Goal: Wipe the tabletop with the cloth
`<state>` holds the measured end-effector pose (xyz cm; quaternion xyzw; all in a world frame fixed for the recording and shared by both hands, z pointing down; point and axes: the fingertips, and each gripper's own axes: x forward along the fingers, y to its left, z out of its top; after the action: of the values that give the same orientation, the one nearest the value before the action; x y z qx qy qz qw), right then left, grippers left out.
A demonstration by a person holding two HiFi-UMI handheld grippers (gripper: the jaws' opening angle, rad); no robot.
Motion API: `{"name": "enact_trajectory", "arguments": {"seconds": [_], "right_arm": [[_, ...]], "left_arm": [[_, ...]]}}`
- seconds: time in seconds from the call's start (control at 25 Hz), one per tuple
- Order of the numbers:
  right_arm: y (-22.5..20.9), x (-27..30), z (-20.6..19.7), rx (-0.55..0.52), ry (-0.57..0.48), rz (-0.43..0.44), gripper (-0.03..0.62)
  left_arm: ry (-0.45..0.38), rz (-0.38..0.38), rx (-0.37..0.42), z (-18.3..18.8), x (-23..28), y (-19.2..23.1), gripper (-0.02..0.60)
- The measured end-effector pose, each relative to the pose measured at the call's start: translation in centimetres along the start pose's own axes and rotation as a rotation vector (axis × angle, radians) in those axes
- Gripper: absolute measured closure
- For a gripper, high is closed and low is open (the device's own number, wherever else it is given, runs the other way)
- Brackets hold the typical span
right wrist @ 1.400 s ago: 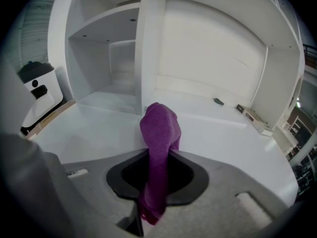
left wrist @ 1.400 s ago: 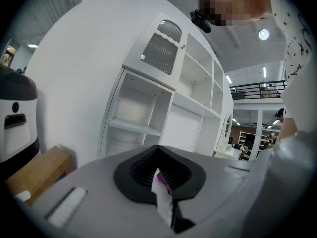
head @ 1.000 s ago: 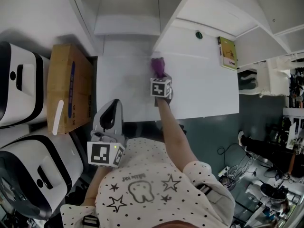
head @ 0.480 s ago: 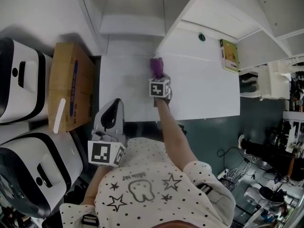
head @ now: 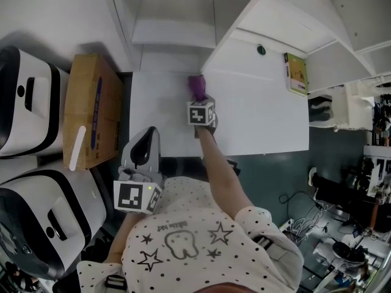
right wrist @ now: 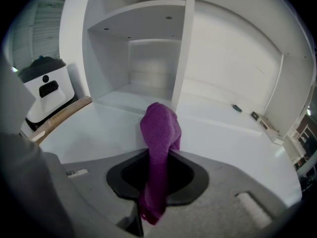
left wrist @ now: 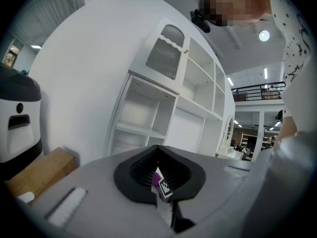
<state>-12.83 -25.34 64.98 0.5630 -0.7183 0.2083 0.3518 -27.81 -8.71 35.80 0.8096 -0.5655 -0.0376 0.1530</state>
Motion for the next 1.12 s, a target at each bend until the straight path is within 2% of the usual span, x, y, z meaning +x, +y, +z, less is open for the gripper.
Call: {"name": "enact_trajectory", "arguments": {"seconds": [0.68,1.12], "right_arm": [[4.8,0.4,0.7,-0.052,0.008,0.060,0.528],[8.6,0.6,1.3,-0.053,0.005,0.131,0.528]], "left_arm": [[-0.003,0.007,-0.006,0.2,-0.2,0.6,0.588],[-0.007,0.038,-0.010,0.3,-0.9,1.6,0.588]]}}
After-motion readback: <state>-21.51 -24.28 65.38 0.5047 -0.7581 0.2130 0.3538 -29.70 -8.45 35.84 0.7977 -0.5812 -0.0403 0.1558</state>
